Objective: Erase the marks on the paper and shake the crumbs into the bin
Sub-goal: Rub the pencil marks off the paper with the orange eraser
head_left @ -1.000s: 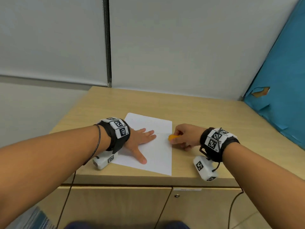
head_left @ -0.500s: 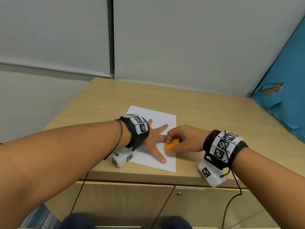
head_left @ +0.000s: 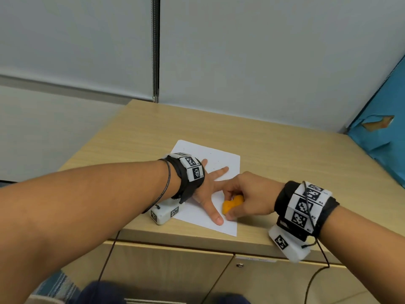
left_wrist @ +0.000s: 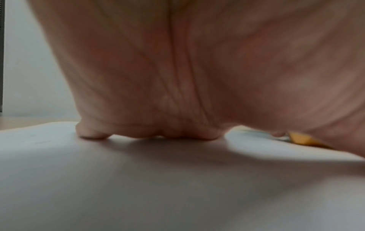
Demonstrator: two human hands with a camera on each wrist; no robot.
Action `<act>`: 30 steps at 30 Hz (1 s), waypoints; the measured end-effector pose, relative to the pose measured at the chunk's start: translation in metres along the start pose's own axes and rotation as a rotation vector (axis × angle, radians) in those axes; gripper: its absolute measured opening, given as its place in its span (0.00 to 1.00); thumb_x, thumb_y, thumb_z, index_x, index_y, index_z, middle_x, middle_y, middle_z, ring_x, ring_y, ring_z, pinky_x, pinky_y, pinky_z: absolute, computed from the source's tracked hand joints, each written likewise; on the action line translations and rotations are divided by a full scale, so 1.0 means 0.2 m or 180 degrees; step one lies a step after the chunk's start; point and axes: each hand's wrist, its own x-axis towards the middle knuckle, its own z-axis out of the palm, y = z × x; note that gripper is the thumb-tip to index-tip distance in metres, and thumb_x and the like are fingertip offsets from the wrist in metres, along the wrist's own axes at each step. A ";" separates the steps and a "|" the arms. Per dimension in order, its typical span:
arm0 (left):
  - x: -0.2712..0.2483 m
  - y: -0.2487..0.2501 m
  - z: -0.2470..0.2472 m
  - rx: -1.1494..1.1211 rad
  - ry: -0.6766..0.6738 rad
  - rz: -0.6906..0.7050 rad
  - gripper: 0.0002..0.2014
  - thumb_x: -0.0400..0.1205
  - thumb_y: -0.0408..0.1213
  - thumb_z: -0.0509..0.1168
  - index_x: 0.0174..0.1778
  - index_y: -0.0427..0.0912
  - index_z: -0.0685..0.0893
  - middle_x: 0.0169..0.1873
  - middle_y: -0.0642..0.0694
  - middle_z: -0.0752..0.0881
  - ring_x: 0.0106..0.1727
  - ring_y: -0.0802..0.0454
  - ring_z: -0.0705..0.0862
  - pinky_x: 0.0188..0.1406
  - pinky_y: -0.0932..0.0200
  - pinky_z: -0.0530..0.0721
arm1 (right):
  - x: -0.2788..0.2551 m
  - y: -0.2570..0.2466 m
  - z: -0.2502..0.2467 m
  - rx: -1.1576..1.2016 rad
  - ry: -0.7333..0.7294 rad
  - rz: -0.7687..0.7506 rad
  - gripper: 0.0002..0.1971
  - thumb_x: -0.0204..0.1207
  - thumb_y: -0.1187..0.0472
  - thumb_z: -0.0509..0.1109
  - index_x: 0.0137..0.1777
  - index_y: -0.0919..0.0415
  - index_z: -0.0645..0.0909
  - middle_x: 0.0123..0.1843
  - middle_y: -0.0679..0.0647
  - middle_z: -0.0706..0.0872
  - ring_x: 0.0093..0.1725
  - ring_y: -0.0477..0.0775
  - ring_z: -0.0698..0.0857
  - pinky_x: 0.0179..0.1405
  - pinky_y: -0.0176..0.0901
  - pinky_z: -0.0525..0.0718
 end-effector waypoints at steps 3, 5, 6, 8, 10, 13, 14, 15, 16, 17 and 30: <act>-0.02 0.00 -0.01 -0.0044 0.0037 -0.0001 0.60 0.58 0.83 0.65 0.76 0.80 0.30 0.80 0.61 0.21 0.80 0.25 0.25 0.75 0.21 0.38 | 0.02 0.01 -0.06 -0.0120 -0.0024 0.0140 0.14 0.68 0.46 0.83 0.43 0.53 0.84 0.34 0.45 0.82 0.34 0.44 0.78 0.37 0.39 0.78; -0.02 0.00 0.00 -0.0045 0.0077 -0.0009 0.61 0.59 0.82 0.66 0.76 0.78 0.27 0.80 0.61 0.22 0.80 0.25 0.25 0.74 0.21 0.36 | 0.05 0.04 -0.10 -0.0341 0.0230 0.0366 0.14 0.68 0.45 0.83 0.40 0.51 0.83 0.33 0.44 0.81 0.34 0.46 0.78 0.37 0.43 0.79; -0.02 0.00 0.00 -0.0041 0.0082 -0.0010 0.61 0.60 0.82 0.66 0.76 0.78 0.27 0.80 0.61 0.22 0.80 0.25 0.25 0.74 0.20 0.36 | 0.05 0.04 -0.10 -0.0415 0.0305 0.0400 0.13 0.69 0.45 0.82 0.38 0.49 0.81 0.33 0.44 0.81 0.34 0.46 0.79 0.36 0.42 0.78; -0.02 0.00 -0.01 -0.0011 0.0058 -0.0008 0.60 0.58 0.83 0.65 0.76 0.80 0.29 0.80 0.61 0.21 0.79 0.25 0.24 0.74 0.19 0.38 | 0.03 -0.01 -0.06 -0.0448 0.0190 0.0224 0.13 0.69 0.45 0.81 0.38 0.48 0.81 0.33 0.45 0.81 0.33 0.45 0.79 0.34 0.42 0.77; -0.01 -0.01 -0.01 0.0005 0.0034 0.0013 0.60 0.56 0.84 0.64 0.75 0.81 0.31 0.79 0.60 0.20 0.79 0.25 0.23 0.74 0.19 0.37 | -0.01 -0.07 -0.01 -0.0306 -0.0103 -0.0010 0.14 0.68 0.44 0.82 0.40 0.50 0.83 0.34 0.47 0.83 0.33 0.46 0.79 0.35 0.45 0.79; -0.01 -0.01 0.00 -0.0020 0.0057 -0.0013 0.61 0.55 0.84 0.64 0.74 0.81 0.28 0.80 0.61 0.21 0.79 0.25 0.24 0.74 0.20 0.37 | 0.00 -0.02 -0.05 -0.0257 0.0004 0.0076 0.15 0.68 0.44 0.83 0.43 0.53 0.86 0.35 0.47 0.84 0.33 0.45 0.79 0.35 0.41 0.78; -0.01 -0.01 0.00 -0.0020 0.0071 -0.0023 0.62 0.55 0.84 0.65 0.73 0.81 0.27 0.80 0.61 0.21 0.80 0.24 0.25 0.74 0.19 0.37 | 0.02 0.01 -0.08 -0.0317 0.0192 0.0197 0.14 0.68 0.44 0.83 0.43 0.52 0.86 0.36 0.47 0.84 0.34 0.45 0.79 0.35 0.40 0.78; 0.00 -0.01 0.00 -0.0010 0.0088 -0.0030 0.62 0.55 0.84 0.65 0.72 0.81 0.25 0.80 0.61 0.21 0.80 0.24 0.25 0.73 0.19 0.37 | 0.03 0.03 -0.09 -0.0363 0.0374 0.0295 0.14 0.68 0.45 0.83 0.43 0.53 0.86 0.36 0.47 0.85 0.34 0.46 0.80 0.35 0.40 0.78; 0.00 -0.01 0.00 0.0007 0.0099 -0.0030 0.62 0.55 0.84 0.64 0.72 0.81 0.25 0.80 0.62 0.21 0.80 0.24 0.25 0.73 0.18 0.37 | 0.04 0.04 -0.08 -0.0380 0.0487 0.0340 0.13 0.68 0.46 0.82 0.41 0.53 0.85 0.37 0.47 0.85 0.34 0.46 0.80 0.35 0.41 0.78; 0.01 -0.01 0.00 0.0036 0.0102 -0.0028 0.62 0.55 0.85 0.64 0.73 0.81 0.25 0.79 0.62 0.21 0.79 0.23 0.25 0.74 0.18 0.38 | 0.04 0.03 -0.06 -0.0384 0.0483 0.0299 0.12 0.68 0.47 0.82 0.40 0.52 0.84 0.36 0.47 0.85 0.34 0.46 0.80 0.35 0.41 0.78; -0.01 -0.01 0.00 -0.0053 0.0085 -0.0083 0.62 0.57 0.84 0.65 0.77 0.78 0.29 0.79 0.63 0.20 0.79 0.27 0.23 0.76 0.20 0.37 | 0.04 -0.04 -0.05 -0.0242 -0.0223 0.0073 0.13 0.66 0.46 0.84 0.38 0.49 0.83 0.33 0.45 0.82 0.32 0.42 0.78 0.34 0.38 0.78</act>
